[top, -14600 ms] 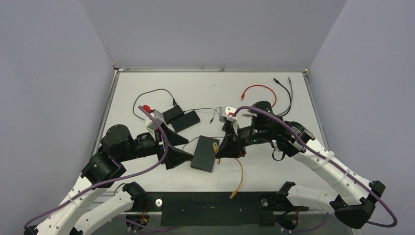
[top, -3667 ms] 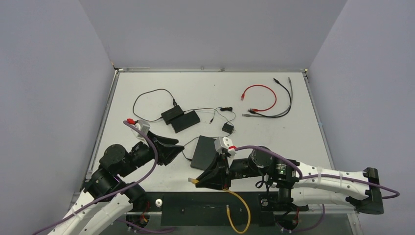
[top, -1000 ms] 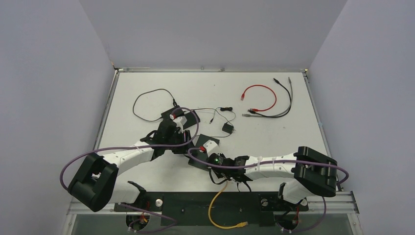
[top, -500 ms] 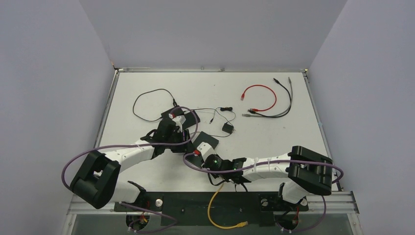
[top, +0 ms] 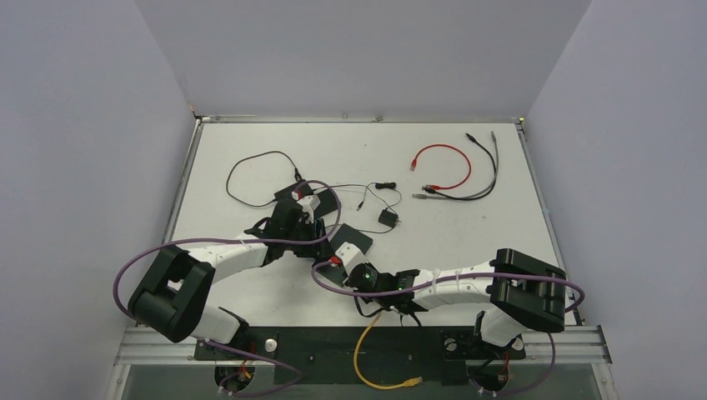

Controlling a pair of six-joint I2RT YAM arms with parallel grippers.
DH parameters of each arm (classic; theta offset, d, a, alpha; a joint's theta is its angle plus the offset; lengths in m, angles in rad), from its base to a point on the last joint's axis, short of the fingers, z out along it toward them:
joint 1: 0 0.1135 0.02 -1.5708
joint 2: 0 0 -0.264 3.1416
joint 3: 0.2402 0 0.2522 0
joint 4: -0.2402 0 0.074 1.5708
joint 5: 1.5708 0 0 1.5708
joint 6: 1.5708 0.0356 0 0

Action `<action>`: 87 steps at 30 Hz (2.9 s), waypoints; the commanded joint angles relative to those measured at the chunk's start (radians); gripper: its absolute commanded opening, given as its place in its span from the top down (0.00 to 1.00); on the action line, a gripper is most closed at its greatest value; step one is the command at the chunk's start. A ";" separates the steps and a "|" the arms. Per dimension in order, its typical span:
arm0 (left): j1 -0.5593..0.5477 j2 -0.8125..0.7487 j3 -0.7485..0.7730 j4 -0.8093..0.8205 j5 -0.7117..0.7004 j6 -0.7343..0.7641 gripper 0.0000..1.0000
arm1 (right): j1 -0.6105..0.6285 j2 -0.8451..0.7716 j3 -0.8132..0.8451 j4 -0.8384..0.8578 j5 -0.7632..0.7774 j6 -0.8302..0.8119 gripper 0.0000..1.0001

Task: Insert the plug into the switch port
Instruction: Insert the connector into the switch port.

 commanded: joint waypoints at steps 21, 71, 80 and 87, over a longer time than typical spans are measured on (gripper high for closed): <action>0.007 0.020 0.025 0.062 0.044 0.023 0.60 | 0.044 -0.067 -0.010 0.074 0.119 -0.044 1.00; 0.002 0.002 -0.039 0.084 0.097 0.003 0.61 | 0.012 -0.031 -0.076 0.311 0.029 -0.067 1.00; -0.007 -0.009 -0.064 0.109 0.101 -0.017 0.61 | -0.015 -0.074 -0.073 0.324 -0.021 -0.038 1.00; -0.021 -0.028 -0.084 0.121 0.107 -0.031 0.61 | -0.032 -0.065 -0.072 0.368 -0.024 -0.052 1.00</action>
